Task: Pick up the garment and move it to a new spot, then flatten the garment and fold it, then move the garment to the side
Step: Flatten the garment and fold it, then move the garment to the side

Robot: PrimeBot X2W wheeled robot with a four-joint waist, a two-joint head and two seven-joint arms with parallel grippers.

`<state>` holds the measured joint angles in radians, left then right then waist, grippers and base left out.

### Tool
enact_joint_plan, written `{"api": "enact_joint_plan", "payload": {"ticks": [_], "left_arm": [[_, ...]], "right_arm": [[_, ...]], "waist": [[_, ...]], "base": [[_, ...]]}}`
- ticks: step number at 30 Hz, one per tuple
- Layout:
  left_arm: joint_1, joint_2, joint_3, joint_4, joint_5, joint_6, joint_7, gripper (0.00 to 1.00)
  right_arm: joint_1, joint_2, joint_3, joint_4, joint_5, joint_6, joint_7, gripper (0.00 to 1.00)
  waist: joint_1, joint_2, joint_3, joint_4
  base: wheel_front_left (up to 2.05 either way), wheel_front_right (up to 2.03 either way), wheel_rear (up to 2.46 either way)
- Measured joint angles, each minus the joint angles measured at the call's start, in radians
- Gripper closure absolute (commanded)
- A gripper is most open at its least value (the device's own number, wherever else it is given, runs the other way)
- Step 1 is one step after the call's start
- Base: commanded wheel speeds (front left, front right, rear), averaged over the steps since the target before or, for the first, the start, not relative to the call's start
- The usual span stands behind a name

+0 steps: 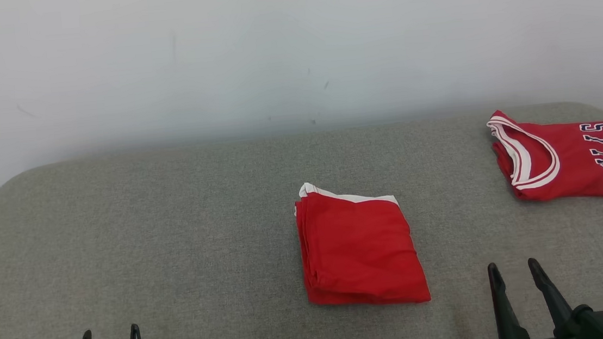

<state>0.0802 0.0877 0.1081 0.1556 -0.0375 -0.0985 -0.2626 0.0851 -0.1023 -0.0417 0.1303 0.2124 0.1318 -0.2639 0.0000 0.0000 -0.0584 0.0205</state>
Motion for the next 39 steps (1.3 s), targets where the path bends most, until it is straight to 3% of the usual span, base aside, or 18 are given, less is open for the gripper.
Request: {"api": "enact_joint_plan", "payload": {"ticks": [39], "left_arm": [[0.029,0.010,-0.032,-0.015,0.009,0.021,0.000,0.00]], "right_arm": [[-0.015,-0.012,0.044,0.088,-0.046,0.000,0.000,0.00]], "waist": [[0.0000,0.0000,-0.005,0.014]], "base": [[0.00,0.00,0.00]]}}
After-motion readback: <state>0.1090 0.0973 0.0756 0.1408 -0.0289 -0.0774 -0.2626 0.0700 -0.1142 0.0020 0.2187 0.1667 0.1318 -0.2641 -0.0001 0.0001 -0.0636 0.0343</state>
